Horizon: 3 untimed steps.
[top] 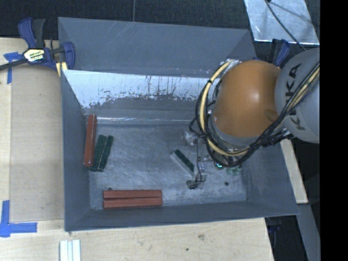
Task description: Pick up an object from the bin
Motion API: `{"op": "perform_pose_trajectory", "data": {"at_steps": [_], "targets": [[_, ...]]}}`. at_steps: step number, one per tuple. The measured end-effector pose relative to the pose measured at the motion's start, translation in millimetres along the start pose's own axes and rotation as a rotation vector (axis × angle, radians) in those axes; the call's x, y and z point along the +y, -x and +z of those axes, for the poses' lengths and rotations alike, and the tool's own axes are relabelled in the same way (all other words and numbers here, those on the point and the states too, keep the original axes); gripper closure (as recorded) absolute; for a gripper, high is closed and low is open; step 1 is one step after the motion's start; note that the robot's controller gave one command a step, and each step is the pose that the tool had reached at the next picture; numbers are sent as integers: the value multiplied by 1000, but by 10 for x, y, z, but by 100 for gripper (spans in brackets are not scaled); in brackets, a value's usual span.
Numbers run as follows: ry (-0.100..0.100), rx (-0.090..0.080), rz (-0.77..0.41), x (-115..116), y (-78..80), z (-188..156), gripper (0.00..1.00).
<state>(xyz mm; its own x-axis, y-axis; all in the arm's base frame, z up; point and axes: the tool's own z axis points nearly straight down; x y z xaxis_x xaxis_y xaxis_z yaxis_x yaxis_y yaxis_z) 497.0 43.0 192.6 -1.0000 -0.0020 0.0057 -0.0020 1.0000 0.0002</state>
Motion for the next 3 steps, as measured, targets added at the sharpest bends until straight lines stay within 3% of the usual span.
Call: {"op": "perform_pose_trajectory", "data": {"at_steps": [1,2,3], "targets": [[-1,-3,82,-619,49,1266,0],[0,-13,80,-600,77,1212,100],[0,-17,87,-609,183,-143,100]]}}
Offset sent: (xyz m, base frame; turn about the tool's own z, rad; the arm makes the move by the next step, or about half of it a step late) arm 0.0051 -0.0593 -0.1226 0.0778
